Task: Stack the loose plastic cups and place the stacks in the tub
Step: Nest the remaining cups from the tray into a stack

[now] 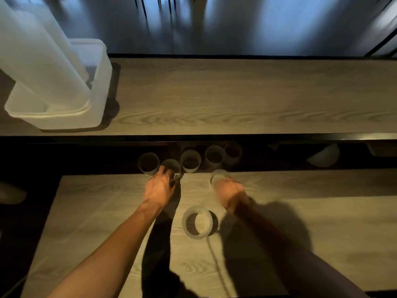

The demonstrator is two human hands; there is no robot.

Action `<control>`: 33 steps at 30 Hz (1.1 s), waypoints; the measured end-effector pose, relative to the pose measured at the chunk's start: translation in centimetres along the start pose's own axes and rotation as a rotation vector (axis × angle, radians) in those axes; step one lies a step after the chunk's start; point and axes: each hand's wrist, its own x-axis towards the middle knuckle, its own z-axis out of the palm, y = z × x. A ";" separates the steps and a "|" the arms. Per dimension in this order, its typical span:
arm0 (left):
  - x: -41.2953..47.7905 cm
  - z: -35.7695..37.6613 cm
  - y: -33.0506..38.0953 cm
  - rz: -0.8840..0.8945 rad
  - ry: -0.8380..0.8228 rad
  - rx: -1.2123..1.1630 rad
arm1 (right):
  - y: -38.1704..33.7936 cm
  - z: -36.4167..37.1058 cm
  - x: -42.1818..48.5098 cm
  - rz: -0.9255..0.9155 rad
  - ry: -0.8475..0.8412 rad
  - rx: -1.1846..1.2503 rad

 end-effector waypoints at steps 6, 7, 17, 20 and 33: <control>-0.3 1.0 -0.1 0.098 0.020 0.093 | 0.8 2.2 -3.3 -0.196 0.039 0.118; -0.7 1.4 -0.3 0.110 0.018 0.085 | 0.8 2.2 -3.6 -0.208 0.011 0.111; -6.4 3.1 -2.5 0.177 0.008 0.105 | -3.3 -3.0 1.2 -0.069 0.224 0.283; -7.7 2.9 -2.7 0.191 -0.041 0.102 | -5.5 -4.1 4.5 -0.017 0.117 0.190; -1.7 -0.7 -4.5 -0.055 0.172 -0.066 | -5.9 -2.3 2.3 -0.143 -0.242 -0.020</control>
